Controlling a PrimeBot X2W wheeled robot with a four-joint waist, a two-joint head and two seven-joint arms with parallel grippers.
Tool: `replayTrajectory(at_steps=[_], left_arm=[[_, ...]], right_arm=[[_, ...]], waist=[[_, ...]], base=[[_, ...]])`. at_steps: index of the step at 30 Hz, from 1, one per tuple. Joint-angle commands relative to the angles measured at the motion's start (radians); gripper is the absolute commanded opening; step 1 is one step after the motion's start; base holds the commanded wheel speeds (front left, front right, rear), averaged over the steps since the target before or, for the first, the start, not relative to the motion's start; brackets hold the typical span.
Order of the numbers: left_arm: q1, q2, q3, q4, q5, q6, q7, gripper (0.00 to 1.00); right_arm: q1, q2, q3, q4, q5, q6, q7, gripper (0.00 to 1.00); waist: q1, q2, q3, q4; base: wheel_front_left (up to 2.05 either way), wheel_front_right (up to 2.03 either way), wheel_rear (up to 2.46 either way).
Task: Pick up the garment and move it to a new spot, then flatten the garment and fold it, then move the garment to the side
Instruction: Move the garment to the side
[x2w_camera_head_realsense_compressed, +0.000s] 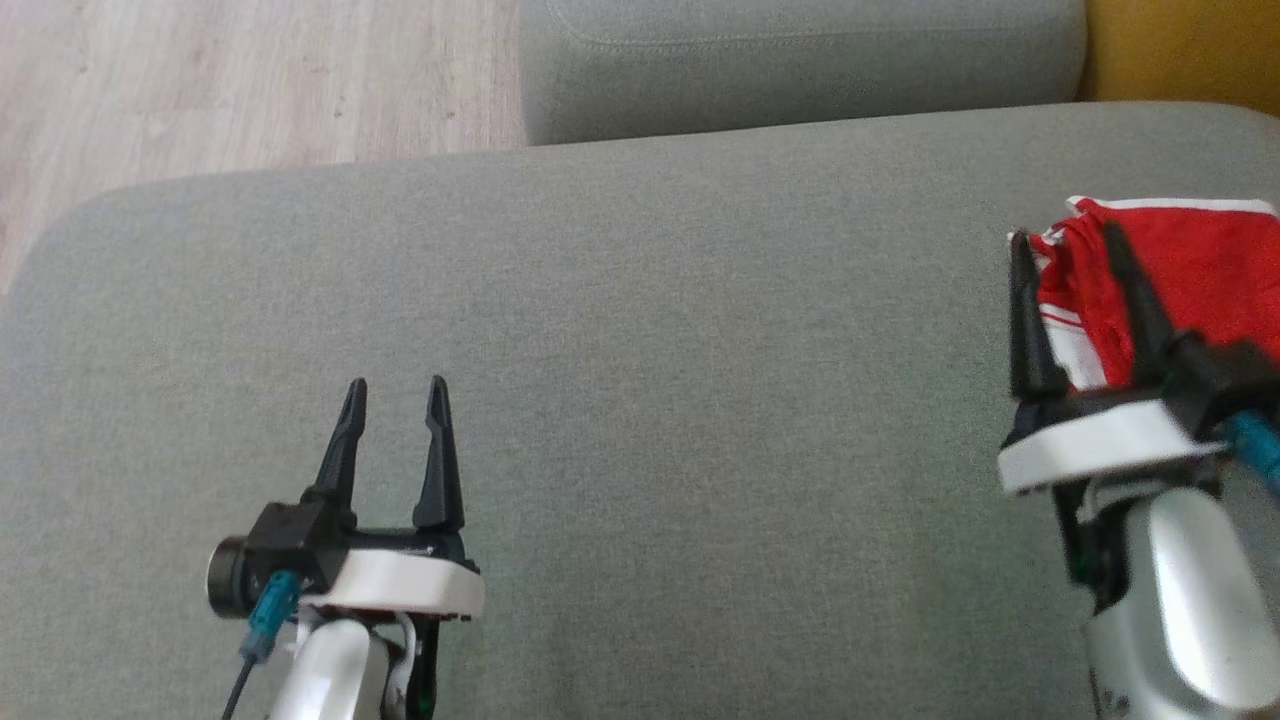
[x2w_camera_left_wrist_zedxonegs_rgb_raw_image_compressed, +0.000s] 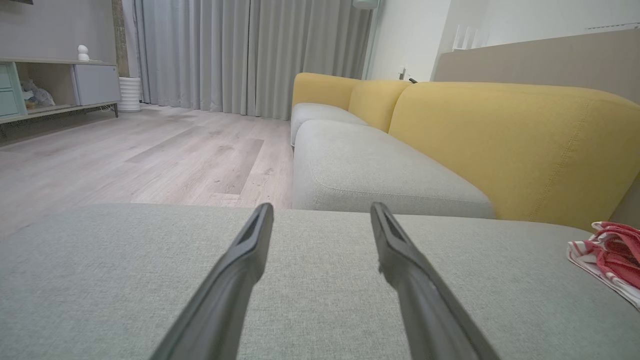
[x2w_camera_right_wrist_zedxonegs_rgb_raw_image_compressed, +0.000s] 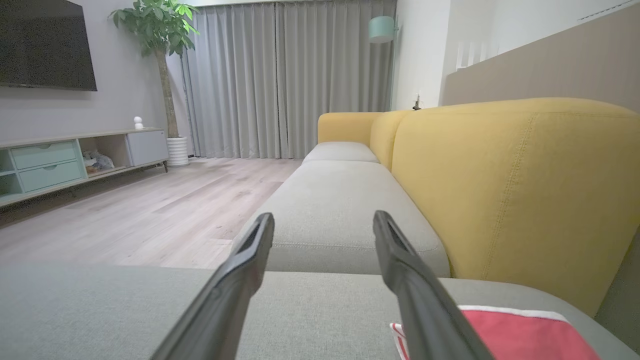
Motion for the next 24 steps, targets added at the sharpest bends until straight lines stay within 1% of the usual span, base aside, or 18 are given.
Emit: replayTrajectory(at_steps=[1, 3, 5, 8, 11, 19, 24], left_arm=[[-0.021, 0.008, 0.037, -0.037, 0.001, 0.005, -0.008, 1.0], [-0.008, 0.008, 0.041, -0.052, 0.021, 0.018, -0.008, 1.0], [0.009, 0.008, 0.041, -0.063, 0.029, 0.021, -0.008, 1.0], [0.028, 0.008, 0.044, -0.068, 0.036, 0.021, -0.008, 1.0], [0.037, 0.008, 0.051, -0.07, 0.038, 0.02, -0.008, 1.0], [0.044, 0.008, 0.061, -0.062, 0.016, 0.017, -0.008, 1.0], [0.041, 0.008, 0.061, -0.049, -0.006, 0.015, -0.008, 1.0]], right_arm=[[-0.008, 0.006, 0.037, -0.016, 0.008, -0.001, -0.022, 1.0], [0.029, 0.009, 0.056, 0.017, 0.019, -0.001, -0.051, 1.0], [0.064, 0.01, 0.068, 0.044, 0.05, -0.001, -0.08, 1.0], [0.108, 0.01, 0.072, 0.073, 0.088, -0.001, -0.107, 1.0], [0.136, 0.01, 0.081, 0.093, 0.091, -0.001, -0.121, 1.0], [0.142, 0.01, 0.092, 0.108, 0.083, -0.001, -0.129, 1.0], [0.138, 0.011, 0.097, 0.094, 0.089, -0.001, -0.13, 1.0]], waist=[[0.0002, -0.0001, -0.006, 0.001], [0.0002, -0.0001, -0.011, 0.002], [0.0002, -0.0001, -0.015, 0.003], [0.0002, -0.0001, -0.019, 0.005], [0.0002, -0.0001, -0.021, 0.007], [0.0002, -0.0001, -0.022, 0.005], [0.0002, -0.0001, -0.02, 0.002]], base=[[0.0, 0.0, 0.0], [0.0, 0.0, 0.0], [0.0, 0.0, 0.0], [0.0, 0.0, 0.0], [0.0, 0.0, 0.0], [0.0, 0.0, 0.0], [0.0, 0.0, 0.0]])
